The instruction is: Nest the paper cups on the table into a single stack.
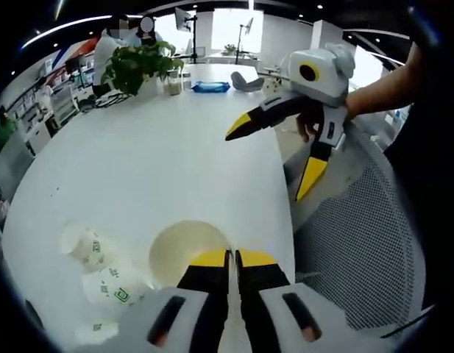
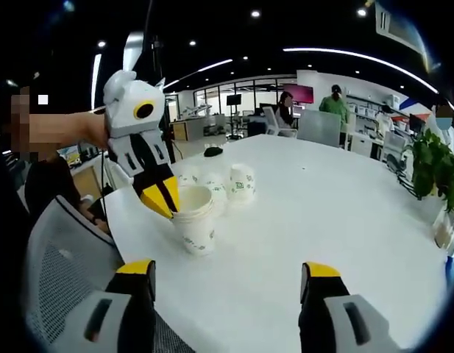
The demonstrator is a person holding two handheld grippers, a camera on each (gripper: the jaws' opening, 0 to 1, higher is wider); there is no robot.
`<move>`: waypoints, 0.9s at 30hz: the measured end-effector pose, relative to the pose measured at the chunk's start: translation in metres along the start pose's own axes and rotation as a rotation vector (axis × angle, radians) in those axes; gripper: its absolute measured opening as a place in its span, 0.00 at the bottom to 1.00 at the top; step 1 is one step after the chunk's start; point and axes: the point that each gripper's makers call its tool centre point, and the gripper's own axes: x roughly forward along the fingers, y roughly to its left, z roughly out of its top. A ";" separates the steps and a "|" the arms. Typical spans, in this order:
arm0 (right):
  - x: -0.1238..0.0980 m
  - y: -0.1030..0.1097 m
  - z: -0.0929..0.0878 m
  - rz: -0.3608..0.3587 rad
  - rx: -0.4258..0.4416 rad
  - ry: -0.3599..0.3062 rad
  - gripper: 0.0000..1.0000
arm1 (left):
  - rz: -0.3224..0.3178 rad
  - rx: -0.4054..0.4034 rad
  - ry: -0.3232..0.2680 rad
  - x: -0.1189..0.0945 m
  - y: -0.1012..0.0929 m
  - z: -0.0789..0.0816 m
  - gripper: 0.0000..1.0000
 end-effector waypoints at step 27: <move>0.002 0.003 -0.004 0.020 -0.001 0.017 0.80 | 0.088 -0.075 -0.161 -0.036 0.031 0.020 0.09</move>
